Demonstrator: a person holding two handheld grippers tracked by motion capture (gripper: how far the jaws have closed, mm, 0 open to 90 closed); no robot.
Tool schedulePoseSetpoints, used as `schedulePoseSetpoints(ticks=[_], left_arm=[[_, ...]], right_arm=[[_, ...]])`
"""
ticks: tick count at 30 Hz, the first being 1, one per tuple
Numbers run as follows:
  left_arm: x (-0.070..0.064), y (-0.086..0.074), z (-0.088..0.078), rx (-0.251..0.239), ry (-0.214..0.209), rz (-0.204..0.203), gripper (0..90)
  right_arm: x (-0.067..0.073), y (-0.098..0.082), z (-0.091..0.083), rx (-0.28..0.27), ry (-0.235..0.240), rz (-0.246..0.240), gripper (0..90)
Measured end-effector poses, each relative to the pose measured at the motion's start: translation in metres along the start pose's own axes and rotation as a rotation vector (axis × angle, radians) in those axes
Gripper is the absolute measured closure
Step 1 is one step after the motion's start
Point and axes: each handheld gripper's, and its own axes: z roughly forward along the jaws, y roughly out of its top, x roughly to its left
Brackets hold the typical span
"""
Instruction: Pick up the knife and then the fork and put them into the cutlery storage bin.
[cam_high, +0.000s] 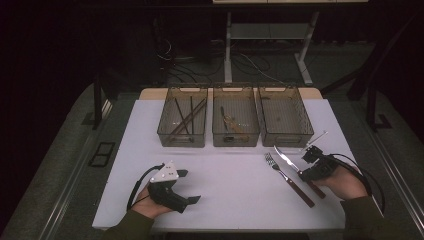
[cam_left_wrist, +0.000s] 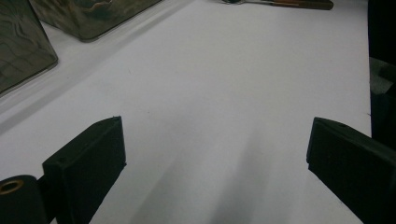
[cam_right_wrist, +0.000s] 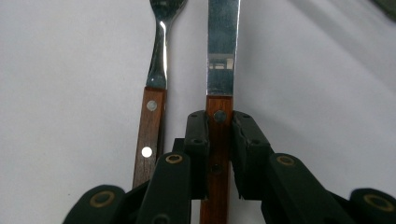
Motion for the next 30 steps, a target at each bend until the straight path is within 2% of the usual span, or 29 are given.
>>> schedulePoseSetpoints(ticks=[4, 8, 21, 30], left_arm=[[0.000, 0.000, 0.000, -0.002, 0.002, -0.002, 3.9], [0.001, 0.000, -0.001, -0.005, 0.003, -0.005, 4.0], [0.003, -0.001, -0.004, -0.014, 0.004, -0.010, 3.9], [0.004, -0.002, -0.005, -0.020, 0.006, -0.019, 3.9]], right_arm=[[-0.004, -0.003, -0.006, -0.066, 0.001, -0.003, 77.5], [-0.007, -0.005, -0.010, -0.126, 0.024, 0.001, 77.5], [-0.013, -0.008, -0.017, -0.254, 0.024, -0.001, 77.4], [-0.021, -0.010, -0.027, -0.363, 0.020, 0.032, 77.5]])
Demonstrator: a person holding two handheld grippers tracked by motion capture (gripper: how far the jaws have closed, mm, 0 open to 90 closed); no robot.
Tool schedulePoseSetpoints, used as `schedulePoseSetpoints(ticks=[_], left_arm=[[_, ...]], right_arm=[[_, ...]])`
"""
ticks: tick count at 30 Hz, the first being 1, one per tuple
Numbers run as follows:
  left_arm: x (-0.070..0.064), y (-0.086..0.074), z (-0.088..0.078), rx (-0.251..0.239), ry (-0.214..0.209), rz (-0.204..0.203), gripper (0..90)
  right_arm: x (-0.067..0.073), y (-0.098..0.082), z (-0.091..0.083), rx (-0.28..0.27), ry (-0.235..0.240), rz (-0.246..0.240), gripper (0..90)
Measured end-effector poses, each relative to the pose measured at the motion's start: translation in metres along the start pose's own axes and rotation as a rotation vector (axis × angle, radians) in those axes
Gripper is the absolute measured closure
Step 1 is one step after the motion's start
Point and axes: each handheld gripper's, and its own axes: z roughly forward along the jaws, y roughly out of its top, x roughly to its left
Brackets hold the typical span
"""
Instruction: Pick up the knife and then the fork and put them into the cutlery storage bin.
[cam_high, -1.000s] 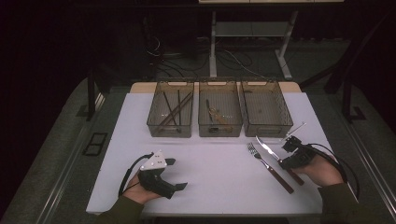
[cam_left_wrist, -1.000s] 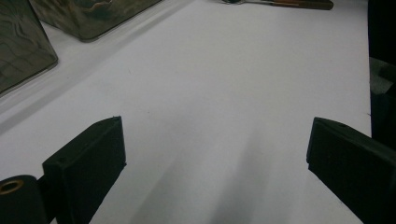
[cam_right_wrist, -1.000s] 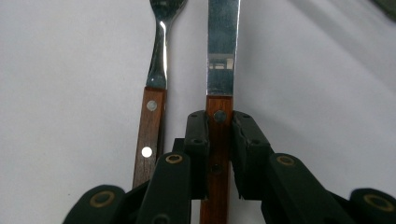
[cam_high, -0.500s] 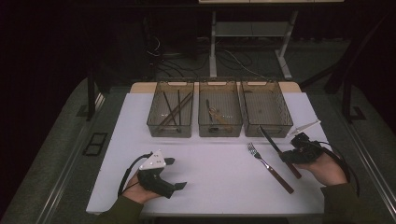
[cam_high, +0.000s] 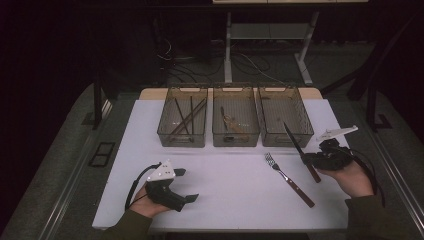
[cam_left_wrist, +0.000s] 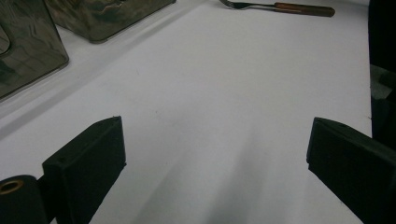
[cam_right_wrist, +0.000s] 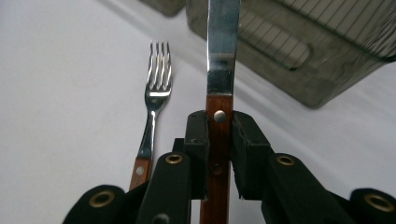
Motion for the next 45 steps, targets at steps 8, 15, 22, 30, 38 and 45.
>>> schedulePoseSetpoints(ticks=[8, 15, 22, 30, 38, 45], left_arm=[[0.001, 0.000, -0.001, 0.004, -0.001, 0.001, 3.9], [0.002, -0.001, -0.001, 0.005, 0.003, -0.004, 3.9], [0.002, -0.001, -0.001, 0.003, 0.003, -0.005, 3.9], [0.002, -0.001, 0.000, 0.009, 0.001, 0.000, 3.9], [0.001, -0.001, 0.000, 0.004, 0.002, -0.004, 3.9], [0.002, -0.001, 0.000, 0.004, 0.000, -0.001, 3.9]], right_arm=[[-0.009, 0.004, -0.005, -0.080, 0.010, 0.032, 77.4], [-0.012, 0.009, -0.007, -0.108, 0.010, 0.037, 77.4], [-0.018, 0.018, -0.009, -0.150, 0.013, 0.059, 77.4], [-0.024, 0.030, -0.010, -0.198, 0.008, 0.063, 77.4], [-0.030, 0.044, -0.015, -0.255, 0.005, 0.077, 77.4], [-0.034, 0.058, -0.017, -0.272, -0.003, 0.066, 77.4]])
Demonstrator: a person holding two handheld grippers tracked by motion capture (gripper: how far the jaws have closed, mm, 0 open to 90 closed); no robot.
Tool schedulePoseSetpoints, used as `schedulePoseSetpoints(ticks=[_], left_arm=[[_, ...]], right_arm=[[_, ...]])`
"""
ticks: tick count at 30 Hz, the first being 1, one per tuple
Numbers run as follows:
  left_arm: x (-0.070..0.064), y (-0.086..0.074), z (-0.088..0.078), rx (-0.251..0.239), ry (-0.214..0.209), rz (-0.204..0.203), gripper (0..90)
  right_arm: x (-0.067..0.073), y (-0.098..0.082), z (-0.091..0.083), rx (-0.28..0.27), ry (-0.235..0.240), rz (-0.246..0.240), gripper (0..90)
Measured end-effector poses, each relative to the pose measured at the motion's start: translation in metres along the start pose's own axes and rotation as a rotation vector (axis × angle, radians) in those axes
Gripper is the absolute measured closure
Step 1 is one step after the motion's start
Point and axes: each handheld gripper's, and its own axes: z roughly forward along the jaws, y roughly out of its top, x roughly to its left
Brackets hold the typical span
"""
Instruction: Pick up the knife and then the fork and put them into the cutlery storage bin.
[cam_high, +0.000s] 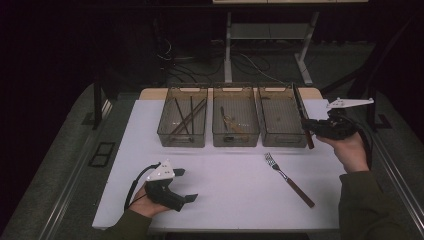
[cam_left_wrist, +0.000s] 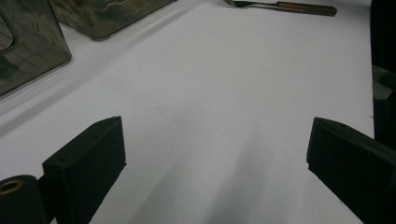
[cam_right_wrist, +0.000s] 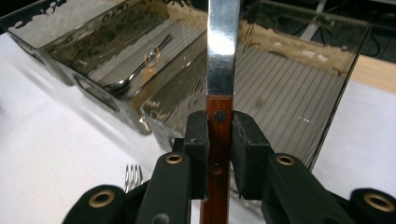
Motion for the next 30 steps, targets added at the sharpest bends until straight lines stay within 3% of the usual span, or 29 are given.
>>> schedulePoseSetpoints(ticks=[9, 15, 20, 25, 30], left_arm=[[0.000, 0.000, 0.000, 0.000, -0.001, 0.000, 3.9], [0.000, 0.000, 0.000, 0.001, -0.002, 0.002, 3.9], [-0.001, 0.000, 0.000, -0.001, -0.003, 0.004, 3.9], [-0.001, 0.000, 0.000, 0.003, -0.004, 0.004, 3.9], [-0.001, 0.000, 0.000, 0.002, -0.004, 0.003, 3.9]], right_arm=[[-0.006, 0.025, 0.012, -0.016, -0.037, -0.021, 77.4], [-0.014, 0.039, 0.026, -0.014, -0.099, -0.030, 77.4], [-0.022, 0.043, 0.041, -0.011, -0.115, -0.021, 77.4], [-0.028, 0.040, 0.057, 0.022, -0.122, -0.010, 77.4], [-0.030, 0.035, 0.071, 0.088, -0.144, -0.013, 77.4]])
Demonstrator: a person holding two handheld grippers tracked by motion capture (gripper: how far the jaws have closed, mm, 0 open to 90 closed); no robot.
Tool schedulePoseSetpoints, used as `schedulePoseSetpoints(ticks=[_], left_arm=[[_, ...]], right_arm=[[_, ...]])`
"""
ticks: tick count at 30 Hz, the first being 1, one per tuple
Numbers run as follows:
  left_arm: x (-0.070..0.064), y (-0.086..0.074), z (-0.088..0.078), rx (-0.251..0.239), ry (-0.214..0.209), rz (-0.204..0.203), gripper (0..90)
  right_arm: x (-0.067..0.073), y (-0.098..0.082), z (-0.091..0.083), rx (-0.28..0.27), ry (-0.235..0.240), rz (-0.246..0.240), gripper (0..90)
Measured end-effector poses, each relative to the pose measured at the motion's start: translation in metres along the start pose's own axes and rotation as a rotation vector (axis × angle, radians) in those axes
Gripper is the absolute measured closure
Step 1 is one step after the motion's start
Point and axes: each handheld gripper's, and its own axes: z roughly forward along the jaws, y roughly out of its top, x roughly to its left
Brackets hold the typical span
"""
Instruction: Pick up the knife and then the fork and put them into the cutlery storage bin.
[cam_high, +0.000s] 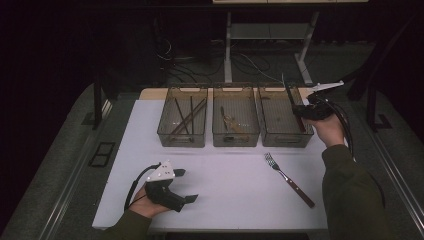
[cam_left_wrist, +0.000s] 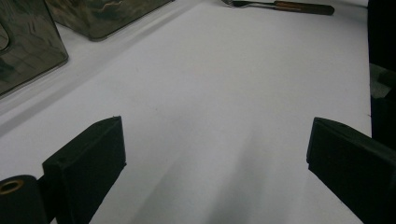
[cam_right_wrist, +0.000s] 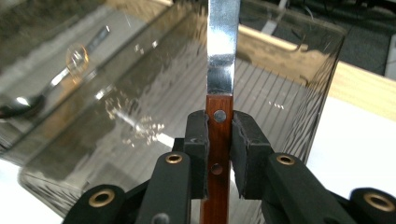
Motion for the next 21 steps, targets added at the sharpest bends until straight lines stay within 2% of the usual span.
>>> schedulePoseSetpoints(ticks=[10, 14, 21], left_arm=[[0.000, 0.000, 0.000, 0.005, -0.001, 0.005, 3.9], [0.000, 0.000, 0.000, 0.001, -0.001, 0.004, 4.0], [0.000, 0.000, 0.000, 0.001, -0.002, 0.003, 4.0]], right_arm=[[0.005, -0.007, 0.018, 0.114, -0.030, -0.043, 77.4], [0.007, -0.010, 0.022, 0.126, -0.030, -0.048, 77.4], [0.007, -0.016, 0.030, 0.180, -0.049, -0.076, 77.3]])
